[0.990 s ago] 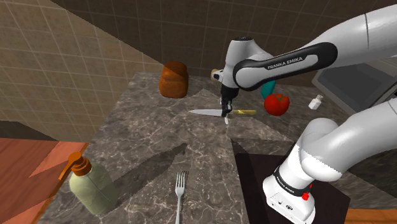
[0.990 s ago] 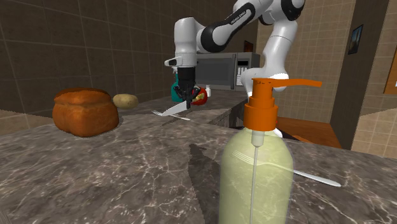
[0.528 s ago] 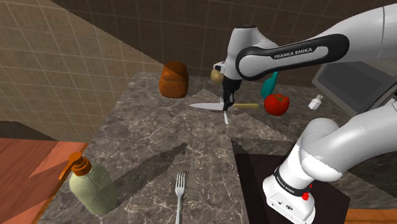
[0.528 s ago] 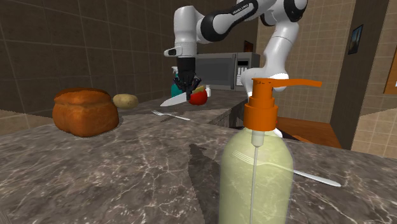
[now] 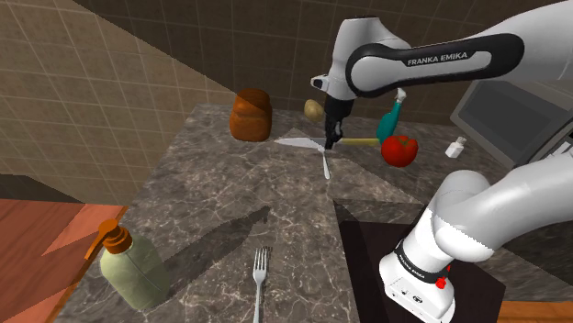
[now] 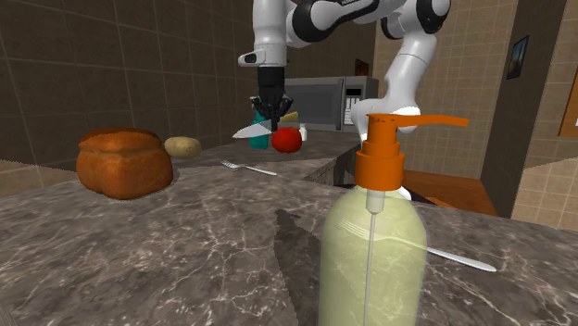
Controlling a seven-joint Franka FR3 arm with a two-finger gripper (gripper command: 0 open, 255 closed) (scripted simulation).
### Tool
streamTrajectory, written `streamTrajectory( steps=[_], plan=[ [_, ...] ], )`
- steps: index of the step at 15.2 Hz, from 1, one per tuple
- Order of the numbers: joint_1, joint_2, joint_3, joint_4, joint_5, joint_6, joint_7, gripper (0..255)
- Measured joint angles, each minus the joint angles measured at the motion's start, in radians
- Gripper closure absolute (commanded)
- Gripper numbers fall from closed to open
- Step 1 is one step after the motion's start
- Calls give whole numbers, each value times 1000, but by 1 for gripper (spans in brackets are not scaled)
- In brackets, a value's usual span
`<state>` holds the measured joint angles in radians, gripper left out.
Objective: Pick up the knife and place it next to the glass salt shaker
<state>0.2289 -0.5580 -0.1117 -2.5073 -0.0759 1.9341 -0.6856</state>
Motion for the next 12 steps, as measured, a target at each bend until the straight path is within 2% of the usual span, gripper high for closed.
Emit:
streamTrajectory(
  steps=[4, 12],
  plan=[
    [1, -11, 3, 40, 2, -51, -1, 255],
    [-80, -226, -85, -85, -80, -135, -114, 255]
  ],
)
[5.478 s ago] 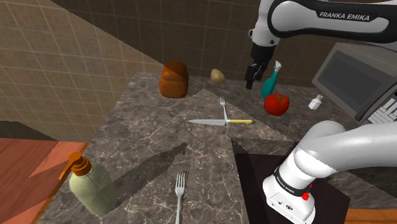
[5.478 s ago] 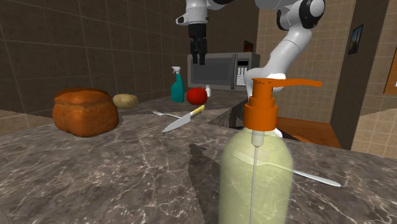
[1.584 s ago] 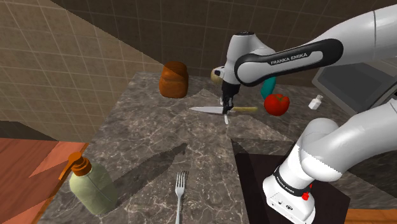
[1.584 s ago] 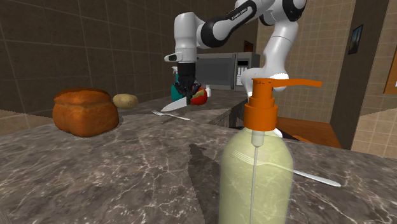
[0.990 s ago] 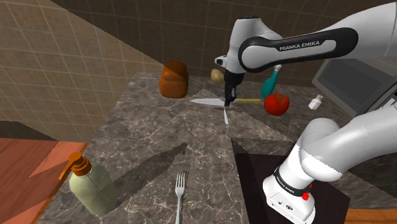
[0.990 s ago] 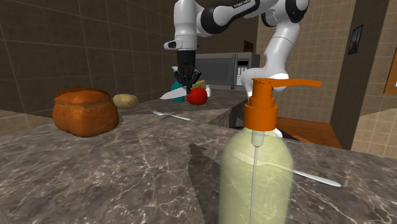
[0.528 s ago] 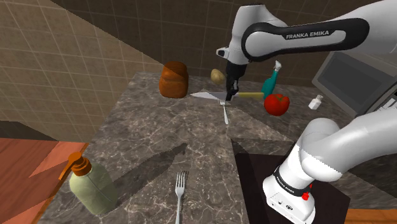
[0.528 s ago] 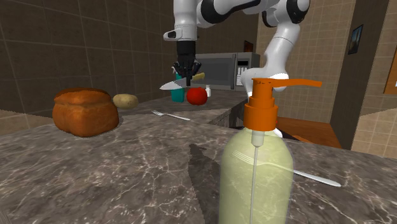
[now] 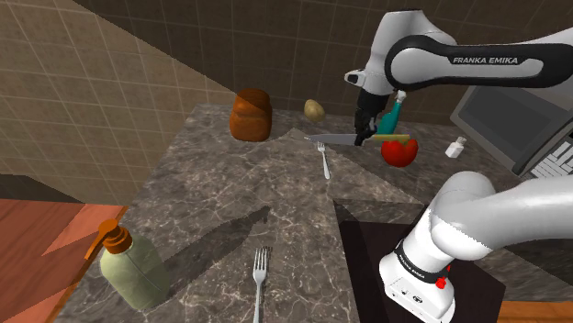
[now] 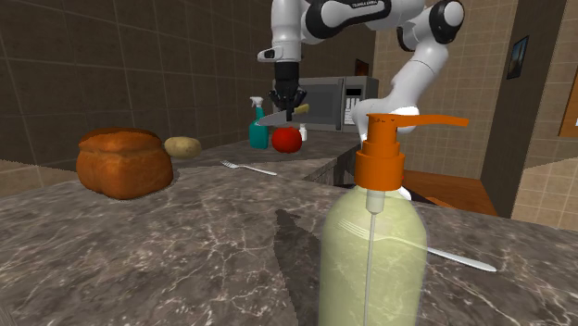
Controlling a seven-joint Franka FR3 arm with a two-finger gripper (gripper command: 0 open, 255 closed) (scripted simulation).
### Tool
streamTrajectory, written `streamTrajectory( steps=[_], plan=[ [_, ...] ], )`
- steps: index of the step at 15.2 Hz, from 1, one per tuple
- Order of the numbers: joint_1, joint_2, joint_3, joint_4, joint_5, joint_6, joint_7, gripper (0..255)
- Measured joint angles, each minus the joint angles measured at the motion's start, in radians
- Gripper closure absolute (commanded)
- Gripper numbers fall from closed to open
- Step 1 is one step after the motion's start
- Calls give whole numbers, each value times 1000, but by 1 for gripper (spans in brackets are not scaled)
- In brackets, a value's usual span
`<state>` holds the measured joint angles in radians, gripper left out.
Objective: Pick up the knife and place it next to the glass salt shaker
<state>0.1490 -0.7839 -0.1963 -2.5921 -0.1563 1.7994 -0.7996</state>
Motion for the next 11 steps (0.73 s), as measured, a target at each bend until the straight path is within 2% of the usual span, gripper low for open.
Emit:
streamTrajectory(
  steps=[5, 11],
  plan=[
    [-79, -134, -84, -63, -84, -61, -106, 255],
    [-180, -263, -194, -84, -197, -153, -248, 255]
  ],
)
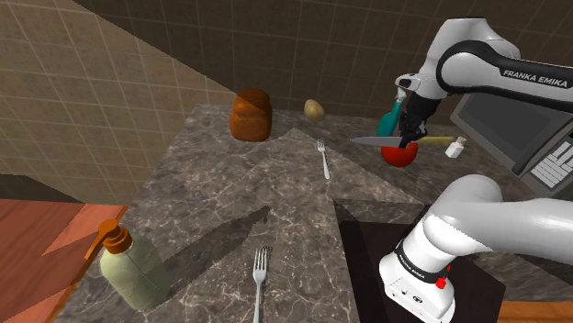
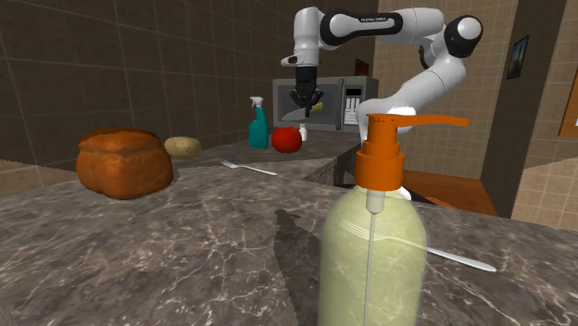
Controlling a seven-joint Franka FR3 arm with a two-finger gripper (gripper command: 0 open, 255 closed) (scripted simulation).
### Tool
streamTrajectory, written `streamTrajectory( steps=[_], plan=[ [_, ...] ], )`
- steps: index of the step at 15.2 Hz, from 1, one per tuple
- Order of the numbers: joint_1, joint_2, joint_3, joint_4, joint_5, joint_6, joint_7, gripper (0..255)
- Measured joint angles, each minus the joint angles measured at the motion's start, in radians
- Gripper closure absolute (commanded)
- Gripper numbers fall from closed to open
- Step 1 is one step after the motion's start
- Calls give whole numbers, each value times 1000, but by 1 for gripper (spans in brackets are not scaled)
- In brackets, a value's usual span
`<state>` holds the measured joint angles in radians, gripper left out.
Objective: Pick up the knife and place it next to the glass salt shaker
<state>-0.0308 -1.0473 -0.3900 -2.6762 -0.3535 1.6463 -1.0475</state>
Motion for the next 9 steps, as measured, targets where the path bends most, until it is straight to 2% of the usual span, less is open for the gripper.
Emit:
streamTrajectory(
  steps=[9],
  plan=[
    [-131, -95, -183, 36, -181, -86, -224, 255]
  ],
)
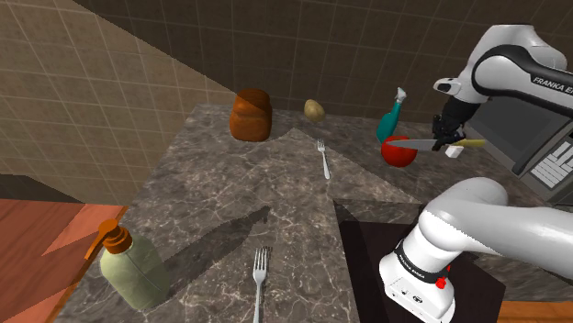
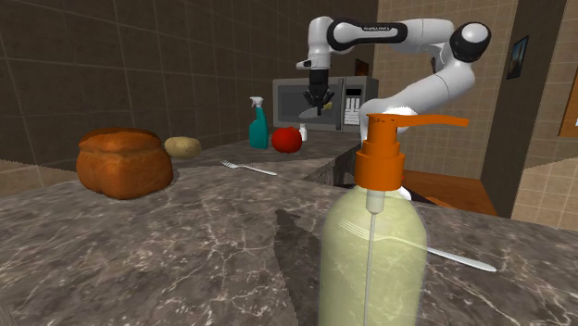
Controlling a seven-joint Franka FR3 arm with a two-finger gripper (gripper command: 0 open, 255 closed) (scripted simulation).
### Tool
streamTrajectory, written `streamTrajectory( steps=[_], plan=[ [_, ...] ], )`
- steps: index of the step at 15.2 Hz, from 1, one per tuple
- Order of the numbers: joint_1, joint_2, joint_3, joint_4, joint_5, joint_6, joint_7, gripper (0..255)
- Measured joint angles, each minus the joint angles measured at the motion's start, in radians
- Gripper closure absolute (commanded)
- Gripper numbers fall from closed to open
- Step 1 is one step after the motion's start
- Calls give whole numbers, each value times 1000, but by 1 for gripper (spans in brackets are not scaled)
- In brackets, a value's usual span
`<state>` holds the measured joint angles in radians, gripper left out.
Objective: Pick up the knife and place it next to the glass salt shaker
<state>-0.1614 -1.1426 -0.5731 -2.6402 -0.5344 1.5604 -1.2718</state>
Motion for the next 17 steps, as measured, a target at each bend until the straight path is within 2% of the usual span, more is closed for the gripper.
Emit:
streamTrajectory(
  steps=[4, 7, 13, 17],
  plan=[
    [-44, -13, -96, 46, -88, -24, -110, 255],
    [-56, -2, -158, 94, -139, -32, -178, 255],
    [-51, 40, -302, 222, -242, -31, -322, 255],
    [-25, 72, -393, 328, -294, -33, -415, 255]
  ],
)
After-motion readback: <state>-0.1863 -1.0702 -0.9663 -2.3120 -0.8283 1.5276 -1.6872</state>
